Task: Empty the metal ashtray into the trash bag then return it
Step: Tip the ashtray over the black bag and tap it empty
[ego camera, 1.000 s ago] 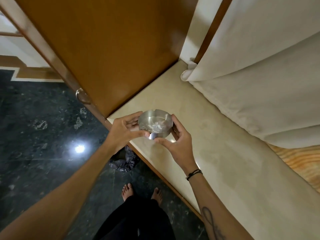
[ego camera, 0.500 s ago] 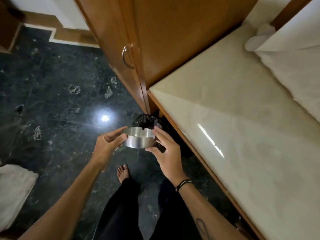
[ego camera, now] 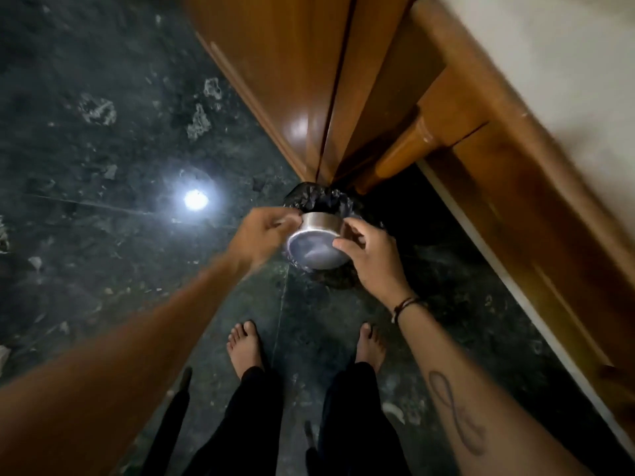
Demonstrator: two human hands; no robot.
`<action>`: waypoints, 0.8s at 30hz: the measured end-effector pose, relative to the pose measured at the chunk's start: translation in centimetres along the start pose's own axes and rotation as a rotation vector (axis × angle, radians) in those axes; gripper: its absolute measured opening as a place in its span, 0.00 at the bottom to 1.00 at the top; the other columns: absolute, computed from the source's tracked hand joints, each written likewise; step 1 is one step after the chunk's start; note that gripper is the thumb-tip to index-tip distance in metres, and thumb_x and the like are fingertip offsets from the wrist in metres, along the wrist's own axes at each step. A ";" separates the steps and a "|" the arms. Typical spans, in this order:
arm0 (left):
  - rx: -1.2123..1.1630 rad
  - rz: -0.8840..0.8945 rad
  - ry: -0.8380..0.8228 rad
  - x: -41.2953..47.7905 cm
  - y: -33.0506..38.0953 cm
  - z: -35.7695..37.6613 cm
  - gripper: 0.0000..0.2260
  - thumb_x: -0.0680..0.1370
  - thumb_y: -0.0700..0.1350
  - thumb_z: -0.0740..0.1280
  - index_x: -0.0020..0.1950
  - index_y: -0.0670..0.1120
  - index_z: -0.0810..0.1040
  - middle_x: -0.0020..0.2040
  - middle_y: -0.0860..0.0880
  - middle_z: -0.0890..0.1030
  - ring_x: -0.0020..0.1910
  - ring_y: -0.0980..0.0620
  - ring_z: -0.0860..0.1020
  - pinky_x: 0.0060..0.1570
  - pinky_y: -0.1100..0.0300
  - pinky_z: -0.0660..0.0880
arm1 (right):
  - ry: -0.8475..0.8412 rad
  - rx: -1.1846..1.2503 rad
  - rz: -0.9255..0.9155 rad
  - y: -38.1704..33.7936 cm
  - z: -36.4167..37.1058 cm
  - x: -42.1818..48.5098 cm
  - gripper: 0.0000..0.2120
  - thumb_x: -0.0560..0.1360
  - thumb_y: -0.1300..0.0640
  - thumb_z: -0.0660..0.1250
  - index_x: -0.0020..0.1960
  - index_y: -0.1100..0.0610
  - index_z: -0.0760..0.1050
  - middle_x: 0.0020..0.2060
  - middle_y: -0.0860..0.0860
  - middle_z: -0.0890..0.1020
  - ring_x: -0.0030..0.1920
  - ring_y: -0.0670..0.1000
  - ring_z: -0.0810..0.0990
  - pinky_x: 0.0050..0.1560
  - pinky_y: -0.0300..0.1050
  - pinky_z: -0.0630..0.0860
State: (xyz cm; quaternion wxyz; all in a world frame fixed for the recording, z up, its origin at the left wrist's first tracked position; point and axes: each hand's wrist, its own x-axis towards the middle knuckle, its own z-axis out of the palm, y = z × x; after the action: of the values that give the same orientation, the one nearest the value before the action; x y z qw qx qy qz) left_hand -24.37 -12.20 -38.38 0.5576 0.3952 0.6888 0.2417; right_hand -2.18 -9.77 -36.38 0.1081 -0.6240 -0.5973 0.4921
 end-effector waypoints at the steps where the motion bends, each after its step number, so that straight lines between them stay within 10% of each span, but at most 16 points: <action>1: 0.045 -0.008 -0.009 1.6 -0.2 0.3 0.10 0.86 0.42 0.68 0.61 0.42 0.88 0.54 0.46 0.88 0.50 0.50 0.84 0.52 0.51 0.83 | -0.031 -0.014 0.015 0.6 0.1 1.5 0.17 0.81 0.59 0.74 0.69 0.63 0.81 0.55 0.54 0.85 0.59 0.56 0.84 0.59 0.49 0.78; 10: -0.028 -0.308 -0.072 10.9 0.1 3.4 0.15 0.88 0.53 0.64 0.58 0.43 0.83 0.42 0.46 0.82 0.39 0.50 0.80 0.30 0.59 0.80 | -0.049 -0.009 0.072 3.0 -0.2 9.5 0.12 0.84 0.55 0.70 0.61 0.62 0.86 0.52 0.56 0.88 0.57 0.59 0.87 0.59 0.62 0.84; 18: -0.455 -0.543 -0.015 12.7 -2.1 6.9 0.19 0.87 0.57 0.64 0.62 0.43 0.83 0.59 0.37 0.86 0.57 0.37 0.85 0.63 0.39 0.82 | 0.036 -0.196 -0.035 4.7 0.8 7.6 0.24 0.87 0.52 0.64 0.81 0.58 0.72 0.78 0.58 0.77 0.78 0.60 0.74 0.78 0.56 0.71; 24: -0.429 -0.642 0.038 13.3 -3.5 6.2 0.23 0.85 0.59 0.62 0.67 0.43 0.84 0.64 0.37 0.87 0.61 0.36 0.87 0.63 0.36 0.84 | 0.315 -0.740 -0.525 4.4 1.9 1.1 0.41 0.82 0.53 0.67 0.87 0.65 0.52 0.87 0.63 0.53 0.88 0.62 0.49 0.88 0.61 0.52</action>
State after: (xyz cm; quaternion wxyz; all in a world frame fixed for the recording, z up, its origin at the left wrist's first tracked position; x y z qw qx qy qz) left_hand -20.23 -4.07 -50.42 0.6619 0.0291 0.7216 0.2009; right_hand -0.94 -10.86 -41.05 0.0887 -0.5155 -0.8461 0.1021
